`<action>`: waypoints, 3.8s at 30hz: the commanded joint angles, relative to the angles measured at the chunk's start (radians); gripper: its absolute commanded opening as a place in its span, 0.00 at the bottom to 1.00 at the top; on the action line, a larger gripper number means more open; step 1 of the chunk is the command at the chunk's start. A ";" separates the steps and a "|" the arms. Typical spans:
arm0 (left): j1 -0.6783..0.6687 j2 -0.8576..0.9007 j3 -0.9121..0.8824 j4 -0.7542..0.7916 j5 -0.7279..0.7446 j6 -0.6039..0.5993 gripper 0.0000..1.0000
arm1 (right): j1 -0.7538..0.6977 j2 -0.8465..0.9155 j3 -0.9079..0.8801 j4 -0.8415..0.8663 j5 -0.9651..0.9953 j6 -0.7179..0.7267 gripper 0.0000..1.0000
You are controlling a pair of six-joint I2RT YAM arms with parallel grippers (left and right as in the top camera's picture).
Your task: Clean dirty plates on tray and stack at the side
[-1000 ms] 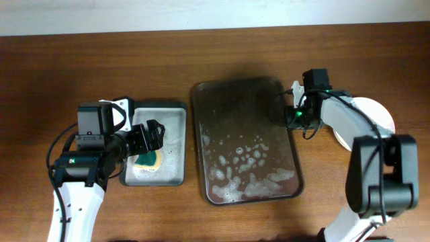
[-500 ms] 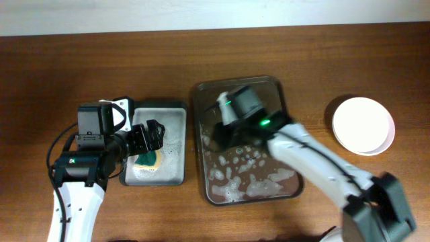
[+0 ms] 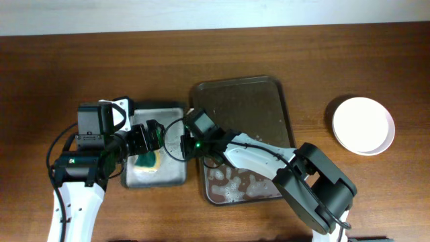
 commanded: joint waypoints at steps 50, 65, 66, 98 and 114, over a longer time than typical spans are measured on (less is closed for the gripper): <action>0.003 -0.006 0.016 0.002 0.000 0.009 0.99 | 0.006 -1.160 0.006 -0.576 0.414 -0.383 0.99; 0.003 -0.006 0.016 0.002 0.000 0.009 0.99 | 0.006 -1.622 -0.101 -1.051 0.840 -0.420 0.99; 0.003 -0.006 0.016 0.002 0.000 0.009 0.99 | -0.004 -1.637 -0.131 -1.020 0.866 -0.420 0.99; 0.003 -0.006 0.016 0.002 0.000 0.009 0.99 | -0.662 -1.985 -1.175 0.072 0.060 -0.612 0.99; 0.003 -0.011 0.015 0.002 0.000 0.009 1.00 | -0.662 -1.985 -1.175 0.072 0.060 -0.612 0.99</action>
